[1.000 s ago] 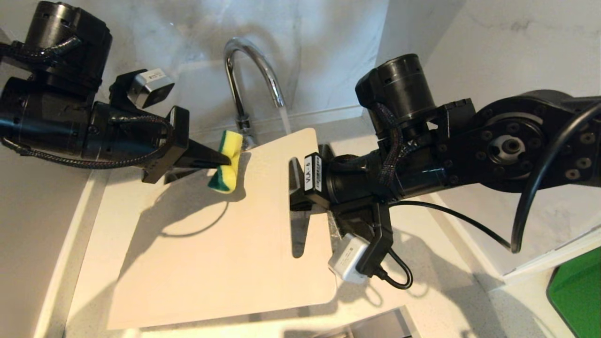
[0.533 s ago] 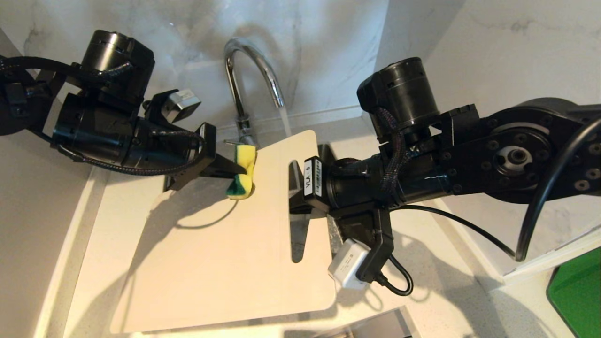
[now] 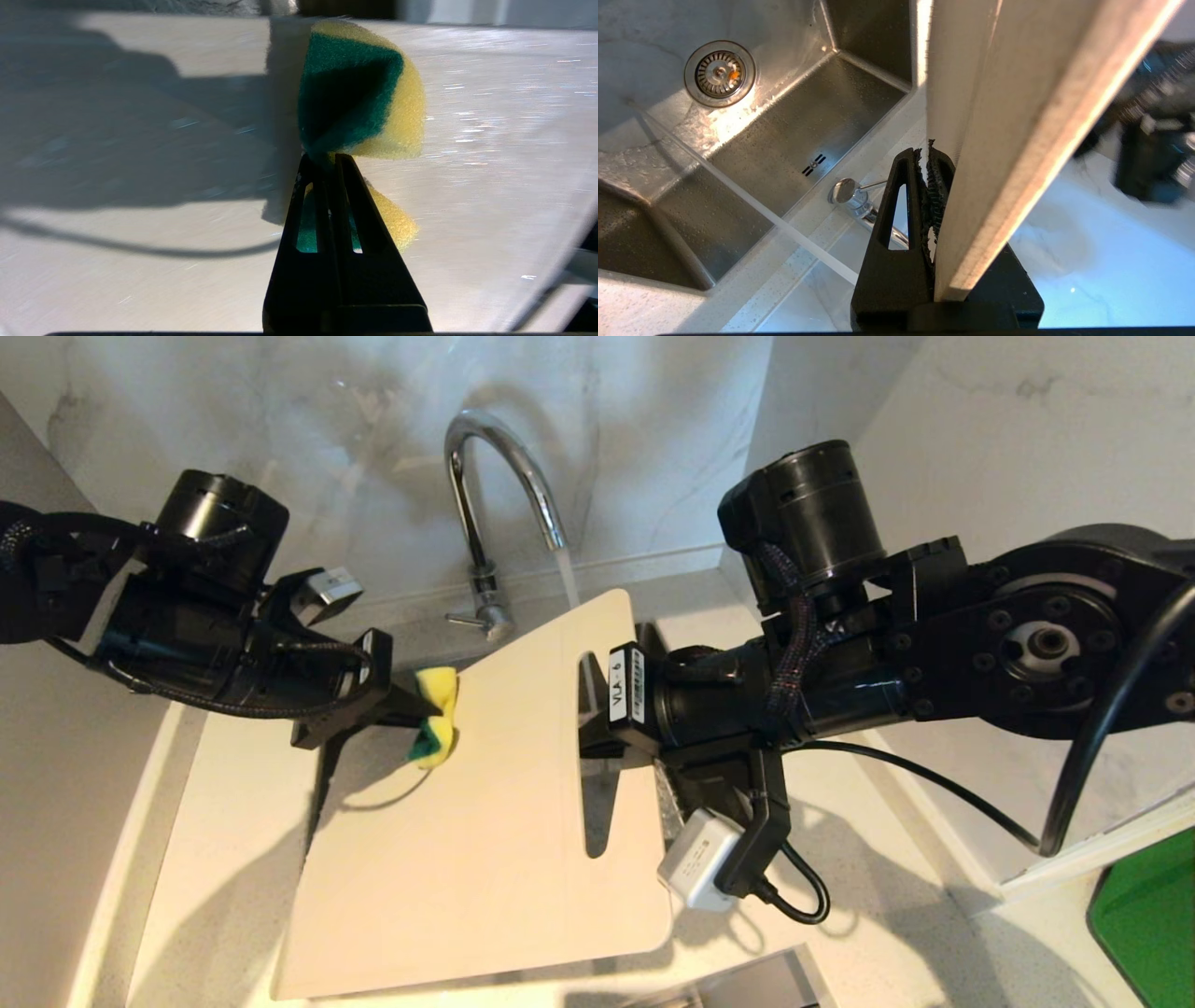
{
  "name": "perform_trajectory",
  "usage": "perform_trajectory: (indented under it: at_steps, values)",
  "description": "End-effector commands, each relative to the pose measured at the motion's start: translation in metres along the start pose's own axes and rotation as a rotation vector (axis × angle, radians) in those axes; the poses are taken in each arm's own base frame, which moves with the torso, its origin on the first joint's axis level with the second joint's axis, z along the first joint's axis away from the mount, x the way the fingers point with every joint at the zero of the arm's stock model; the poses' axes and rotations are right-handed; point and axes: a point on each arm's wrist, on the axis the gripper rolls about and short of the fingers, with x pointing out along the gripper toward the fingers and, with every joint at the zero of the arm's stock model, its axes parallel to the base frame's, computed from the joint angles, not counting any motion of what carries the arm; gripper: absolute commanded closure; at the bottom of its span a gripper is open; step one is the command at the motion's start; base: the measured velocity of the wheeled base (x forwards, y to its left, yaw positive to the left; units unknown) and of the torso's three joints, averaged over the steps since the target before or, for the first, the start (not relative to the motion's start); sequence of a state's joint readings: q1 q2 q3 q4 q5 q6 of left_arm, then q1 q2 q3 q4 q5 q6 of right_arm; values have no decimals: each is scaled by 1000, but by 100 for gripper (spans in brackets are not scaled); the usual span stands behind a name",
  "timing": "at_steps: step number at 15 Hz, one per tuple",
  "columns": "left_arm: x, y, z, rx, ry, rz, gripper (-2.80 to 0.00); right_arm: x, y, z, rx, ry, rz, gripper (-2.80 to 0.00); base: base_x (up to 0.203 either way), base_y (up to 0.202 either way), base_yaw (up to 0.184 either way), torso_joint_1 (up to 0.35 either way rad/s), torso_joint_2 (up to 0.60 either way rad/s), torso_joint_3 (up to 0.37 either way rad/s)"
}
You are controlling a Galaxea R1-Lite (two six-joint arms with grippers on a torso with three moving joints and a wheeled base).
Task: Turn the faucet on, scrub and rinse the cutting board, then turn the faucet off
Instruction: Scrub the cutting board underwater
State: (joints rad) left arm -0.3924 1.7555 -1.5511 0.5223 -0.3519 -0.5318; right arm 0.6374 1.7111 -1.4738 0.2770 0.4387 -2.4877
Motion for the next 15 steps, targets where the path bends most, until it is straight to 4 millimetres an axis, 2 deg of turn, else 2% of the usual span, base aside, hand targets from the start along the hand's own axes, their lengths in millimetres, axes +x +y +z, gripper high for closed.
perform_trajectory:
  at_steps: [1,6,12,15]
  values:
    - [4,23,-5,-47,28,37,0,-2,-1,0,-16,2,-7,0,0,0,0,0,0,0]
    - [7,82,5,-152,-30,60,0,-8,-5,1,-14,19,-21,0,0,0,0,0,0,0]
    - [-6,129,-1,-194,-29,119,0,-13,-4,6,-11,14,-17,0,0,0,0,0,0,0]
    - [-21,153,0,-241,-72,136,0,-12,-4,5,-11,14,-17,0,0,0,0,0,0,0]
